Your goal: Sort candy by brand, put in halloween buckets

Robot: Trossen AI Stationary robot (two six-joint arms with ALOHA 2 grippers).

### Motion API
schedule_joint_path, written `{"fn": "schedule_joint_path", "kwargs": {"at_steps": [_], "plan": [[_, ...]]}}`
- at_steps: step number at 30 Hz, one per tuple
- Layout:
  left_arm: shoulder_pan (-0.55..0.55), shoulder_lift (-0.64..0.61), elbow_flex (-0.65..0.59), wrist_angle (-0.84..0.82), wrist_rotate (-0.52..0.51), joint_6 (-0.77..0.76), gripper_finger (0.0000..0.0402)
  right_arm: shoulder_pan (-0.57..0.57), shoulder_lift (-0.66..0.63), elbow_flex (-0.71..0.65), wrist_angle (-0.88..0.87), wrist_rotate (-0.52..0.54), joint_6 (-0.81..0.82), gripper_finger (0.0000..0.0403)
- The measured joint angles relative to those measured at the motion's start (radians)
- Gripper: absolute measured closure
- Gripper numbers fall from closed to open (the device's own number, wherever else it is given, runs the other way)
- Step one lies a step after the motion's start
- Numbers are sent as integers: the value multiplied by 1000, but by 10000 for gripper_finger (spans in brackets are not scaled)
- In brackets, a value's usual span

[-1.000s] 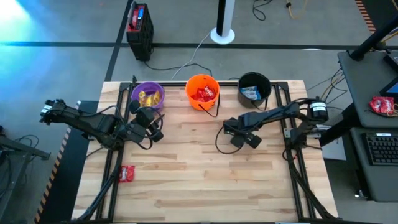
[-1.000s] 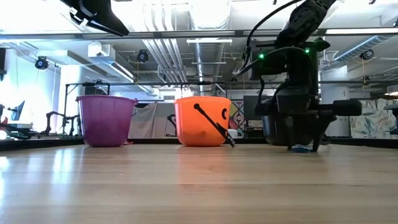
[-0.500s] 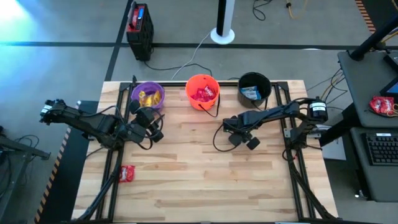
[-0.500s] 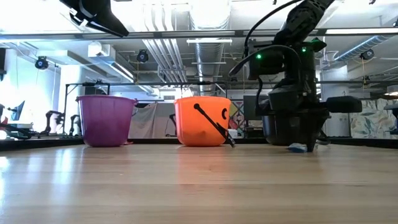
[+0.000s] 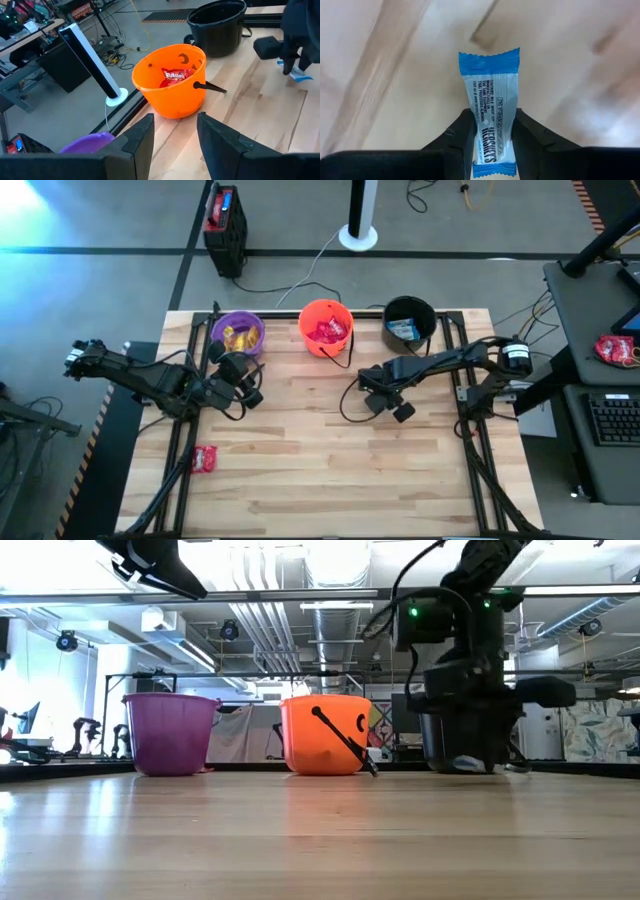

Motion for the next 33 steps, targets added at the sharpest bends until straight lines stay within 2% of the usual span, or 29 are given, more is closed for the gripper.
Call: {"fn": "schedule_joint_path", "kwargs": {"at_steps": [5, 12, 15, 23, 26, 29, 33], "plan": [[0, 0, 0, 1, 0, 1, 267, 0, -34, 40, -10, -4, 79, 313], [0, 0, 0, 5, 0, 2, 267, -9, -108, 55, 105, -97, 168, 368], [0, 0, 0, 7, 0, 2, 267, -16, -132, 52, 111, -102, 173, 392], [0, 0, 0, 9, 0, 3, 267, -18, -126, 52, 157, -101, 231, 396], [0, 0, 0, 11, 0, 3, 267, -31, -105, 26, 255, -126, 247, 395], [0, 0, 0, 12, 0, 3, 267, -48, -95, -39, 448, -167, 270, 395], [0, 0, 0, 11, 8, 3, 267, -73, -91, -138, 634, -172, 308, 394]]}}
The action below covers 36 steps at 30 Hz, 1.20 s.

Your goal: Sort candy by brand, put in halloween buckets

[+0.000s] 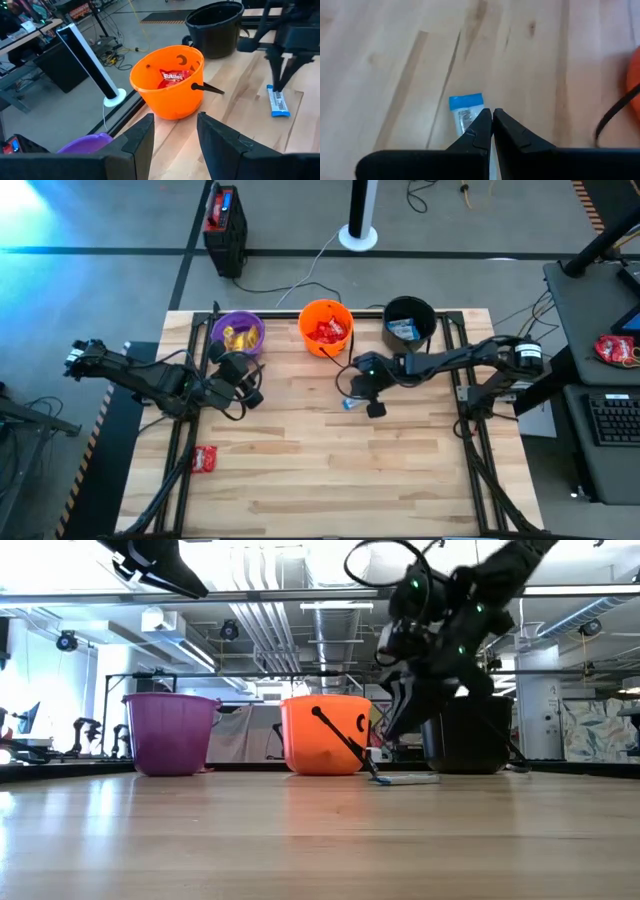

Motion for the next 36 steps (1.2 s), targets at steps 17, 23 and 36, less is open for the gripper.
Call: {"fn": "schedule_joint_path", "kwargs": {"at_steps": [17, 23, 36], "plan": [[0, 0, 0, 1, 19, 0, 267, -55, 41, -95, 85, -82, 56, 236], [0, 0, 0, 5, 19, 0, 267, -55, 115, -96, 116, -100, 58, 214], [0, 0, 0, 5, 19, 0, 267, -56, 113, -96, 143, -92, 59, 256]]}}
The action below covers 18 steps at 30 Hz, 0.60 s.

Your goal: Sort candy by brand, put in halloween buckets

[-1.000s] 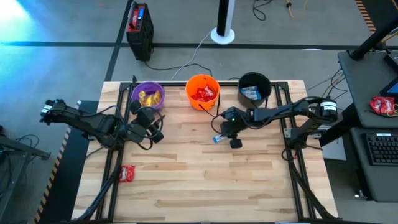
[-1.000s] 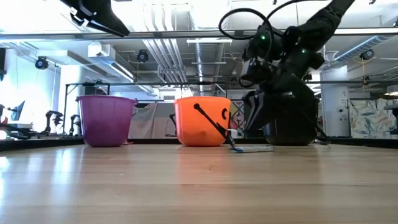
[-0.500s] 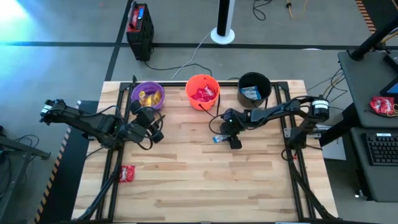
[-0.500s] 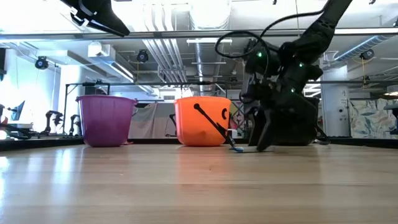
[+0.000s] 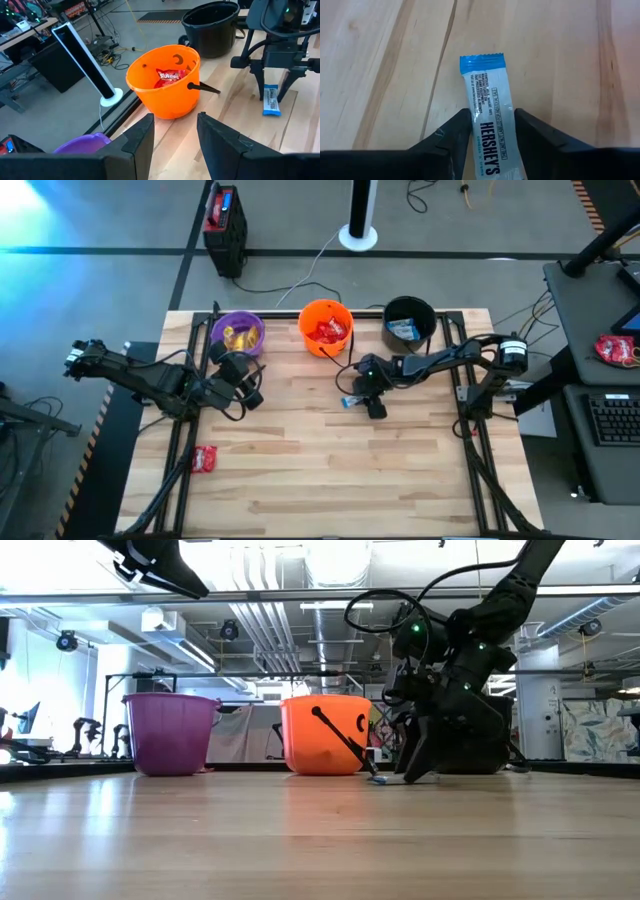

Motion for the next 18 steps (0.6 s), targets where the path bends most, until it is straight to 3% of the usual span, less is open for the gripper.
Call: {"fn": "schedule_joint_path", "kwargs": {"at_steps": [10, 18], "plan": [[0, 0, 0, 0, 0, 0, 267, 0, -3, 1, 4, -1, 8, 307], [0, 0, -1, 0, 0, 0, 267, 0, -4, 2, 3, -1, -1, 373]]}}
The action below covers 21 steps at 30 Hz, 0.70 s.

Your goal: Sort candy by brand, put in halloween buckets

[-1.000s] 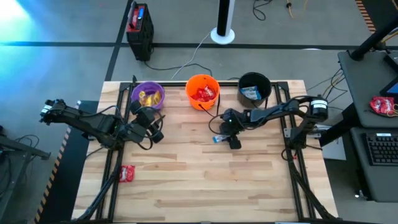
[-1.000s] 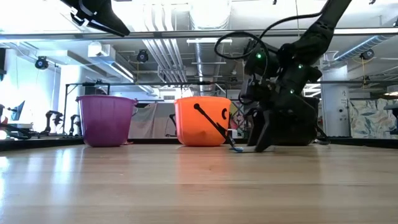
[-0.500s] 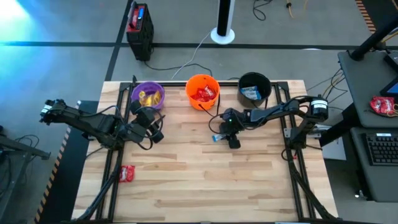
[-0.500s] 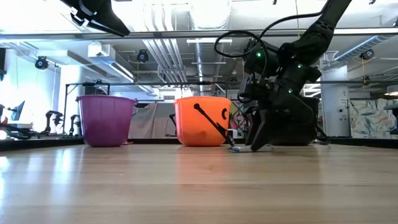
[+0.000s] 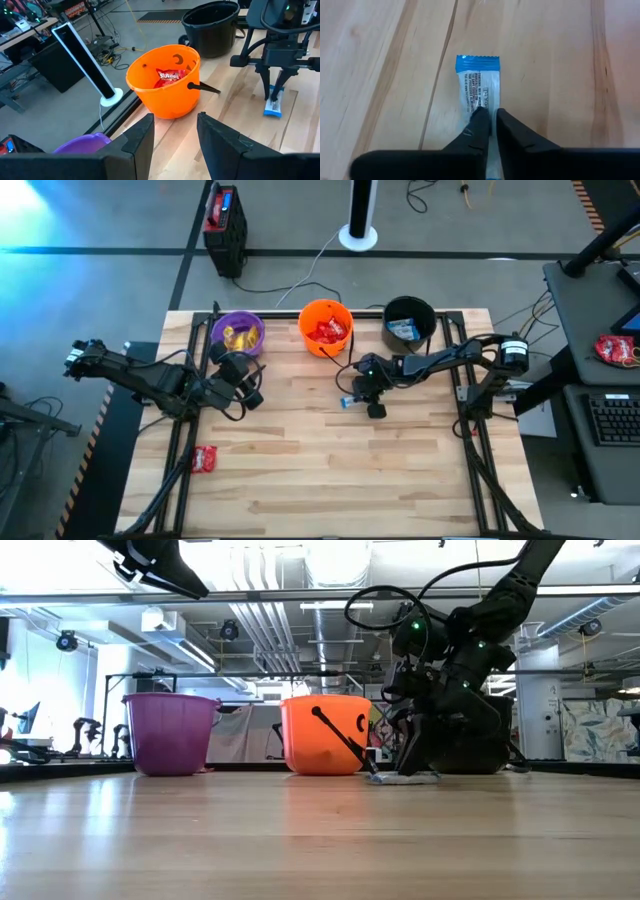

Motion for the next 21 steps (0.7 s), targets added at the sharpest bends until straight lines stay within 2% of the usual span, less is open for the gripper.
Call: {"fn": "schedule_joint_path", "kwargs": {"at_steps": [4, 21], "plan": [[0, 0, 0, 0, 0, 0, 267, 1, 0, 0, -3, 0, -4, 393], [0, 0, -1, 0, 0, 0, 267, 19, -94, -1, 4, 3, 18, 395]]}}
